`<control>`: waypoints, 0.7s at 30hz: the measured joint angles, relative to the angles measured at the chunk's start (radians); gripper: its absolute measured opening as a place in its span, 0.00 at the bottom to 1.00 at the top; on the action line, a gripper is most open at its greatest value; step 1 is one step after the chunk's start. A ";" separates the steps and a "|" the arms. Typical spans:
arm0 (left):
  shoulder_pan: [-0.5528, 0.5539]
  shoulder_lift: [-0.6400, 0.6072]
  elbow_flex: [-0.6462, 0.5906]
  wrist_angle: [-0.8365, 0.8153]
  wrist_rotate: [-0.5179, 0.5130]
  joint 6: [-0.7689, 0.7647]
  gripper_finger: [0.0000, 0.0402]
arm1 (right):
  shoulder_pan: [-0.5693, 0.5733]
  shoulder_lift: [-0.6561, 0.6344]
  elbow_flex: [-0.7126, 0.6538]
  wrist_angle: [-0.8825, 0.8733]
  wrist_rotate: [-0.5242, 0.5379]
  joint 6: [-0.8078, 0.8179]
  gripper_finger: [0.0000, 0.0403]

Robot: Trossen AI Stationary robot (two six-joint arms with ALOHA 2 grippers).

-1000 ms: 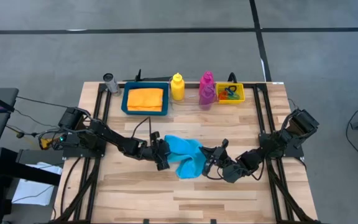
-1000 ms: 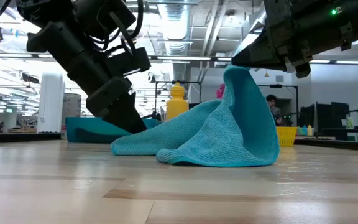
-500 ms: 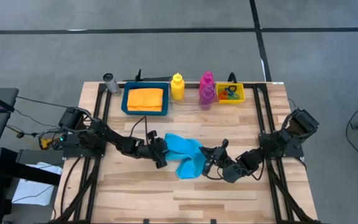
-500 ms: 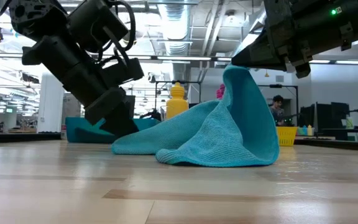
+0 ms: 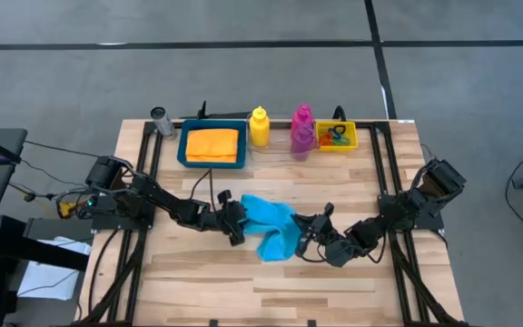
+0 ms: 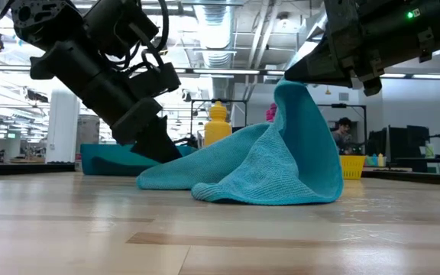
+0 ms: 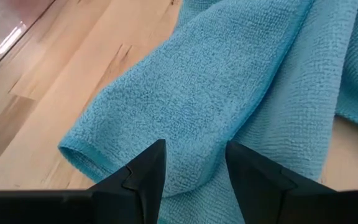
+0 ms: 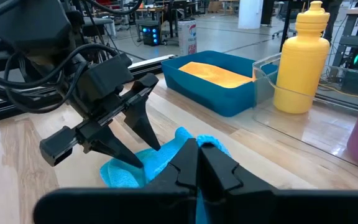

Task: Pick & Place Sports Items
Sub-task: Fold the blue towel

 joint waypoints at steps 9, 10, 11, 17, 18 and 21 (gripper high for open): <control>0.000 0.000 0.000 -0.003 0.000 0.030 0.40 | 0.000 0.000 0.000 0.000 0.000 0.000 0.00; 0.000 0.000 0.000 -0.004 0.000 0.030 0.40 | 0.000 0.000 0.000 0.000 0.000 0.000 0.00; 0.004 0.000 0.000 -0.007 -0.002 0.030 0.40 | 0.000 0.000 0.000 0.000 0.000 0.000 0.00; 0.015 0.000 -0.011 -0.017 -0.007 0.032 0.40 | 0.000 0.000 0.000 0.000 0.000 0.000 0.00; 0.015 0.000 -0.018 -0.016 -0.007 0.032 0.40 | 0.000 0.000 0.000 0.000 0.000 0.000 0.00; 0.016 0.000 -0.035 0.005 -0.012 0.032 0.40 | 0.000 0.000 0.000 0.000 0.000 0.000 0.00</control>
